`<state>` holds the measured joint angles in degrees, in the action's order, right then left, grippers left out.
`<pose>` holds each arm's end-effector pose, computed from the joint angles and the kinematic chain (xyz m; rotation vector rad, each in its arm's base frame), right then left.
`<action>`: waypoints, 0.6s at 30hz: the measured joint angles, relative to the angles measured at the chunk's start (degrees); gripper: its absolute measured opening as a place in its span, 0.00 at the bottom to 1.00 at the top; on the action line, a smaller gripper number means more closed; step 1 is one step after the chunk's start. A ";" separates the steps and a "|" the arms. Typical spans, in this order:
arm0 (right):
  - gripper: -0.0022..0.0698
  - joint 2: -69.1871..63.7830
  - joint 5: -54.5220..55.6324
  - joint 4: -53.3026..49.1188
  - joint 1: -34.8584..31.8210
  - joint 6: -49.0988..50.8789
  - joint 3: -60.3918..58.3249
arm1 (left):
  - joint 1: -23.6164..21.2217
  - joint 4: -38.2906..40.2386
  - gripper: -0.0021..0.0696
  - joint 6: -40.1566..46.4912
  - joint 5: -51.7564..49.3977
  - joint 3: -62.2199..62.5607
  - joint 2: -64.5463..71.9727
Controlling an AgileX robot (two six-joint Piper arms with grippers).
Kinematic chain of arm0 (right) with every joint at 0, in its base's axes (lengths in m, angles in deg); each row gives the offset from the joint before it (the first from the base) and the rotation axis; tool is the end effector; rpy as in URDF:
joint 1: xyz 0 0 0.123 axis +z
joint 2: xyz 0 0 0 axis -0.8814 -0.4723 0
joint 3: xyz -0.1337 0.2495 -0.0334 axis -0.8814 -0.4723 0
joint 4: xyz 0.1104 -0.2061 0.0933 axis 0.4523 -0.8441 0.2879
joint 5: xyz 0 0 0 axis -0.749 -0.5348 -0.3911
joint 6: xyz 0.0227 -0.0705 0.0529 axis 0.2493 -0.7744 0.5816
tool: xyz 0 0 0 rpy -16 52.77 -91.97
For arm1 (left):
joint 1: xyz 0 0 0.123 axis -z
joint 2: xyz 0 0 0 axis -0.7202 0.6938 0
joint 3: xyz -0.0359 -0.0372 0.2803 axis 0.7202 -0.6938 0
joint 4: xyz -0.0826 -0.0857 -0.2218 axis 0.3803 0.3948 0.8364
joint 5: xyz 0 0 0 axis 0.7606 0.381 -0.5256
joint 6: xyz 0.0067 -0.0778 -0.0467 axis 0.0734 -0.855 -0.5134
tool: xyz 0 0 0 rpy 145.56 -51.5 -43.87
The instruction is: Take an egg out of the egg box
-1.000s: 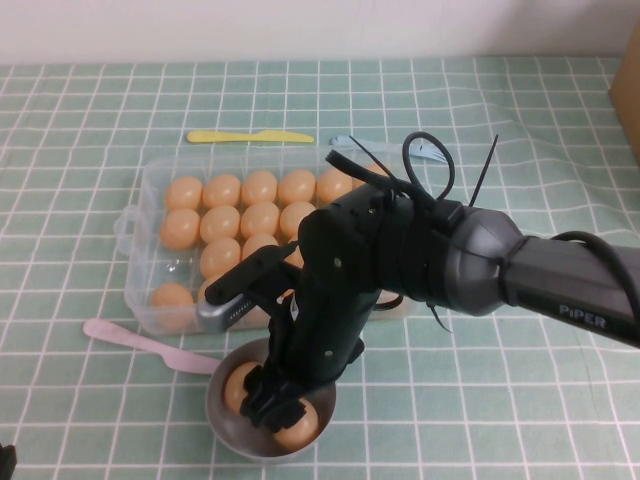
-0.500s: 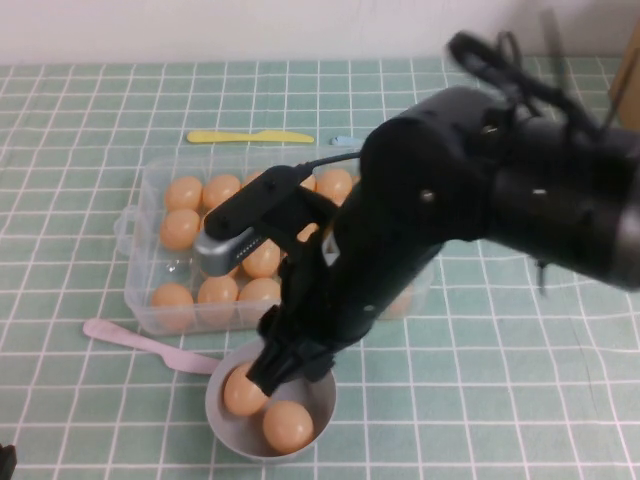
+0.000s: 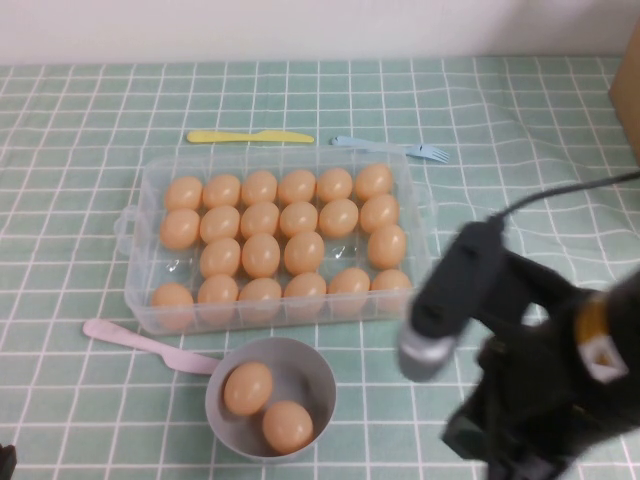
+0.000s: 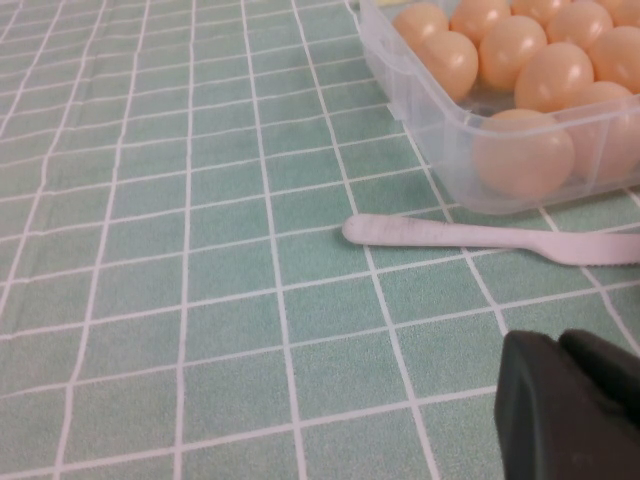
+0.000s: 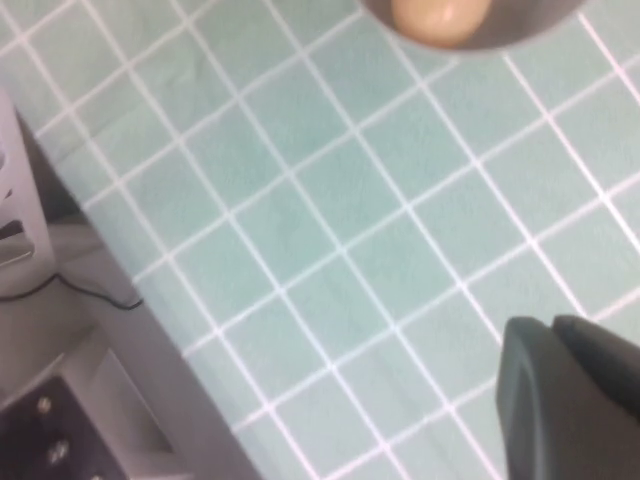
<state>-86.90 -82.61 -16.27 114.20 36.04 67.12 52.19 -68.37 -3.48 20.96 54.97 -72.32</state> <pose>0.1390 0.1982 0.3310 -1.2696 2.4526 0.4218 0.0520 -0.0085 0.1715 0.2082 1.8605 -0.0410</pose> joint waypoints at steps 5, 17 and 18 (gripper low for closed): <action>0.01 9.81 -1.22 -0.11 0.00 0.00 -6.09 | 0.00 0.00 0.02 0.00 0.00 0.00 0.00; 0.01 18.67 -6.63 -2.53 0.00 0.00 -10.06 | 0.00 0.00 0.02 0.00 0.00 0.00 0.00; 0.01 18.96 -5.23 -3.04 0.00 0.00 -10.86 | 0.00 0.00 0.02 0.00 0.00 0.00 0.00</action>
<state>-67.93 -87.85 -19.31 114.20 36.04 56.26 52.19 -68.37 -3.48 20.96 54.97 -72.32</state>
